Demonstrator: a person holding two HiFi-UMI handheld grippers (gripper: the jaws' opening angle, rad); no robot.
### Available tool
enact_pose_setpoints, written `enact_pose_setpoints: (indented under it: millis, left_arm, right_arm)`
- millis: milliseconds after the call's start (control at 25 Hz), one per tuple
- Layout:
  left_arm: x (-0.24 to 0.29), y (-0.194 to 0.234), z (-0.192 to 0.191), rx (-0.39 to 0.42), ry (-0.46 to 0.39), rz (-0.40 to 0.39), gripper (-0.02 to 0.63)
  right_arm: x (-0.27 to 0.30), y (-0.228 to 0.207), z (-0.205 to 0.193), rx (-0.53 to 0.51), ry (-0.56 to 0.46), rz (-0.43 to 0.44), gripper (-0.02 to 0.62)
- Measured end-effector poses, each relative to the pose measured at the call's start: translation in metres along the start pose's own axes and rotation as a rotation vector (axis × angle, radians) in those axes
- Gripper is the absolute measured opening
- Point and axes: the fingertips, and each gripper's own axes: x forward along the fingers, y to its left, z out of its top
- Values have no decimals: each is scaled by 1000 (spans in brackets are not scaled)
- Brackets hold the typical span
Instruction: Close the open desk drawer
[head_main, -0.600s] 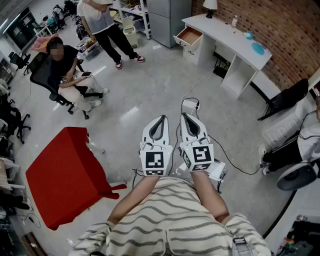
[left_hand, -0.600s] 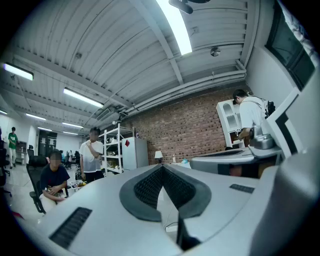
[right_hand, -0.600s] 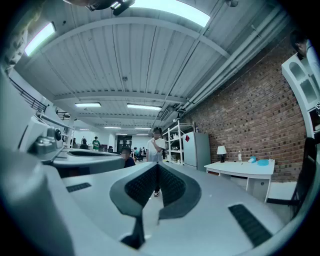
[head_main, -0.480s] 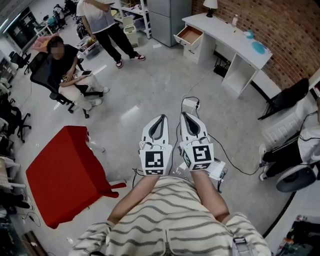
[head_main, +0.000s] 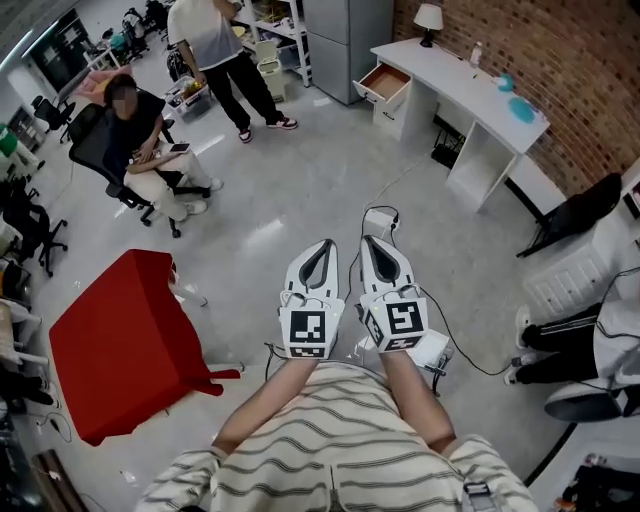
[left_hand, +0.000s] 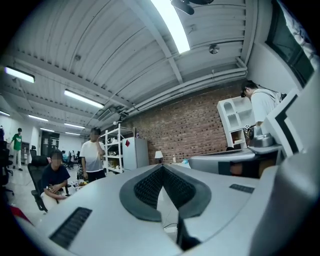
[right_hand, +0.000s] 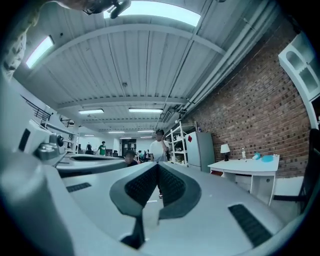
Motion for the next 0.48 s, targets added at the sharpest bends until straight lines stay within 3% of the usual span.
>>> enact_pose_setpoints:
  millis: [240,480]
  left_arm:
    - [-3,-24,-16,-10,30,22,6]
    - [19,-18,-26,-32,60,74,6]
  right_arm:
    - [-18,-26,-7,23,-8,16,11]
    - [-14,-62,-15,59,-2,-6,11]
